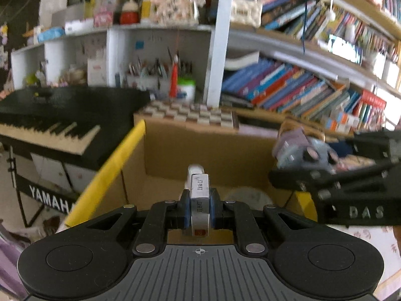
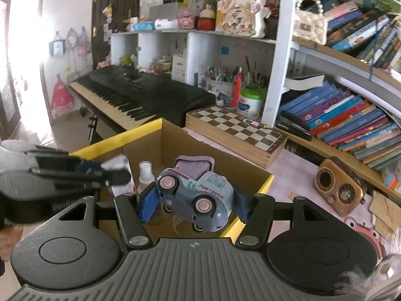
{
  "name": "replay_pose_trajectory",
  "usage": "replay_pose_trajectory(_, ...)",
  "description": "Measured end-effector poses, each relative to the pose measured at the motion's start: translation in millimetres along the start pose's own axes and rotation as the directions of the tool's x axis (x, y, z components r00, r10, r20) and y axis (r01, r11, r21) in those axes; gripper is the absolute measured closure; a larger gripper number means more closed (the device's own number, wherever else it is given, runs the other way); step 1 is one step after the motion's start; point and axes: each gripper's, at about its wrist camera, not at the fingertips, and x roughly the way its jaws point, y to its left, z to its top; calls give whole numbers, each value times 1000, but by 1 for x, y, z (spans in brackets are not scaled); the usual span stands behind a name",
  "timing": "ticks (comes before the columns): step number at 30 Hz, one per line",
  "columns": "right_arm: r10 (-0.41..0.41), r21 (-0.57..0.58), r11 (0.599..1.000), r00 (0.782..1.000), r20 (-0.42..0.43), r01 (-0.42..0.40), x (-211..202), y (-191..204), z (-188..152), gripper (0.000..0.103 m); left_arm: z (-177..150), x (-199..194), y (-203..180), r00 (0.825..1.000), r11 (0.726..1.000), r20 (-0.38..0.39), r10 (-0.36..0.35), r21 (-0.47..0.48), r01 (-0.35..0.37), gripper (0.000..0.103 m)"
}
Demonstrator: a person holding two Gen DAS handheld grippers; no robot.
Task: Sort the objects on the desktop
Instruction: 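Open the left tool to drop the small box while the right tool releases the car into the yellow box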
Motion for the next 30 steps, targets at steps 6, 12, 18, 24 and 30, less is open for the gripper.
replay_pose_trajectory(6,51,-55,997,996,-67,-55,29,-2,0,45,-7,18,-6,996,998,-88,0,56,5,89)
replay_pose_trajectory(12,73,-118,989,989,-126,-88,54,-3,-4,45,-6,35,-14,985,990,-169,15,141,9,88)
replay_pose_trajectory(18,89,-162,980,981,-173,-117,73,-5,-4,45,-8,38,-16,984,991,-178,-12,130,35,75)
replay_pose_trajectory(24,91,-200,970,974,-209,-134,85,-6,-5,45,-7,24,-17,991,993,-131,-3,118,19,54)
replay_pose_trajectory(30,94,-218,964,964,-250,-151,98,-8,-5,45,-7,0,-5,998,997,-63,6,77,-2,36)
